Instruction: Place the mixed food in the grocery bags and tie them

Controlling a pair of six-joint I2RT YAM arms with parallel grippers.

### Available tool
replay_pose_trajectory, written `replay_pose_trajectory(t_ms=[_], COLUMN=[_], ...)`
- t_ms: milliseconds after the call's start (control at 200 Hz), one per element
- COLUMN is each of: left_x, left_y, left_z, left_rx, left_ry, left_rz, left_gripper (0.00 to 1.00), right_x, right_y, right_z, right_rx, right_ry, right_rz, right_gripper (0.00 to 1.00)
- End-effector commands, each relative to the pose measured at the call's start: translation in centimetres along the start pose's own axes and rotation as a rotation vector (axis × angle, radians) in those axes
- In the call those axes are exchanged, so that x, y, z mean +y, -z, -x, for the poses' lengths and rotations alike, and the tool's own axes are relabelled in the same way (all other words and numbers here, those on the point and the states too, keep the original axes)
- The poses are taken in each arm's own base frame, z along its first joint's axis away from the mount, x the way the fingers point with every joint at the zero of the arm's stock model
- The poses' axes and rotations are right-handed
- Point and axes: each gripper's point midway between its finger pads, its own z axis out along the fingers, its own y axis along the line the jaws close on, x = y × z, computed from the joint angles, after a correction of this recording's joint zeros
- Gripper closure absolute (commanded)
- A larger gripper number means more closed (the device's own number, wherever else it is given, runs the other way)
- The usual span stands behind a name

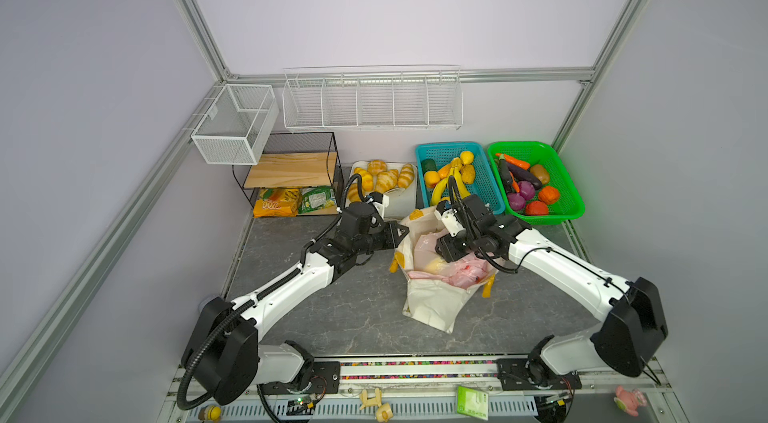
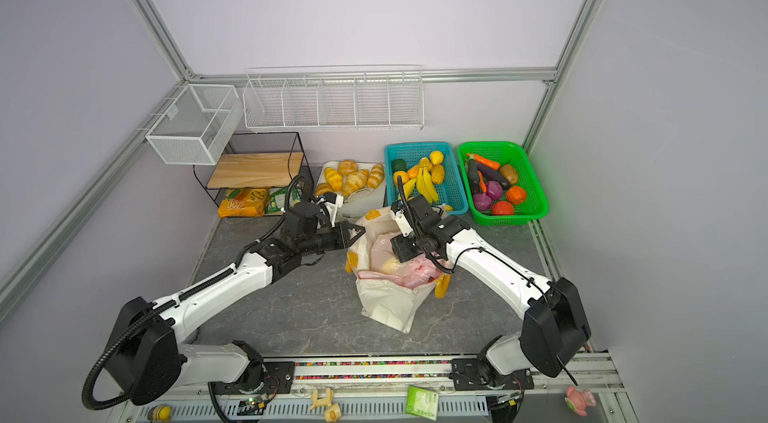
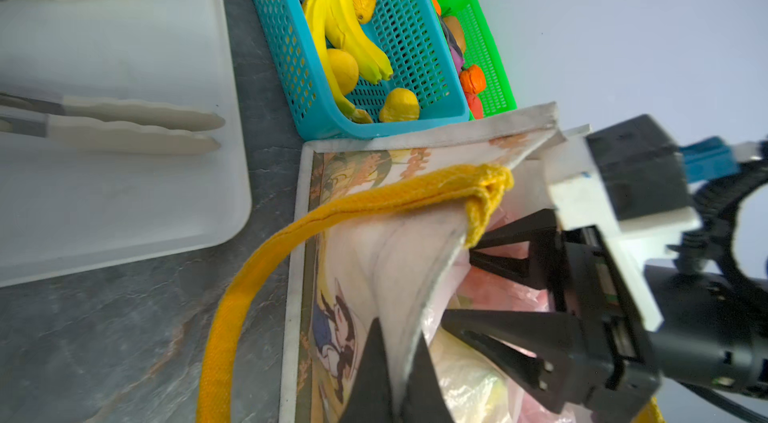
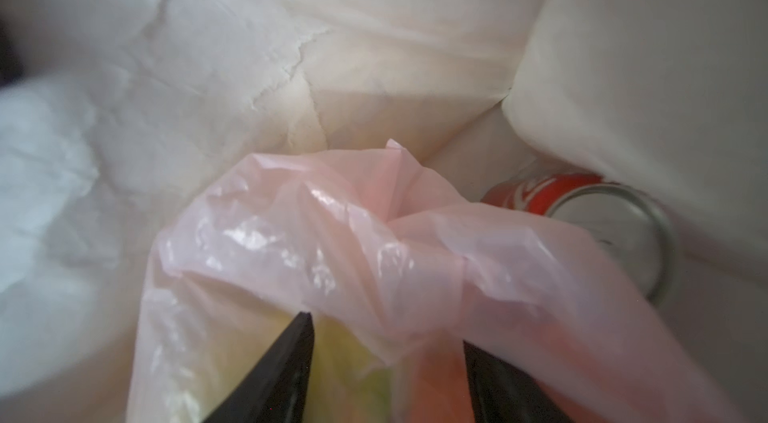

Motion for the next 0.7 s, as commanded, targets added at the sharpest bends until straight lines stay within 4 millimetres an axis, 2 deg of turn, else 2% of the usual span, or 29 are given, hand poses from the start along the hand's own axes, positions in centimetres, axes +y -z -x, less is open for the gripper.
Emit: replay_pose_trajectory(t_ms=[0, 65, 155, 240, 305, 470, 610, 695], left_x=[0.5, 0.9, 1.2, 1.4, 1.5, 1.5, 1.6, 1.5], left_y=[1.4, 1.5, 1.5, 1.4, 1.4, 1.3, 1.3, 1.3], left_z=[1.9, 1.8, 1.6, 1.4, 1.3, 1.2, 1.1, 1.0], left_rx=[-0.087, -0.089, -0.086, -0.084, -0.083, -0.08, -0.08, -0.077], left_ry=[-0.036, -0.034, -0.031, -0.029, -0.028, -0.024, -0.022, -0.022], left_rz=[0.019, 0.032, 0.035, 0.035, 0.036, 0.031, 0.029, 0.021], left_gripper=[1.0, 1.0, 1.0, 1.0, 1.0, 1.0, 1.0, 1.0], right_x=[0.7, 0.0, -1.4, -2.5, -2.5, -0.3, 2.7, 4.1], right_y=[3.6, 4.2, 4.1, 3.4, 2.4, -0.6, -3.1, -4.0], right_z=[1.9, 1.5, 0.0, -1.7, -2.5, -2.6, -1.0, 0.2], right_rx=[-0.085, -0.074, -0.009, 0.072, 0.12, 0.152, 0.108, 0.077], right_ry=[0.077, 0.083, 0.077, 0.065, 0.048, -0.005, -0.033, -0.03], right_rz=[0.021, -0.018, -0.096, -0.152, -0.149, -0.036, 0.138, 0.223], right_gripper=[0.34, 0.32, 0.32, 0.33, 0.35, 0.42, 0.44, 0.44])
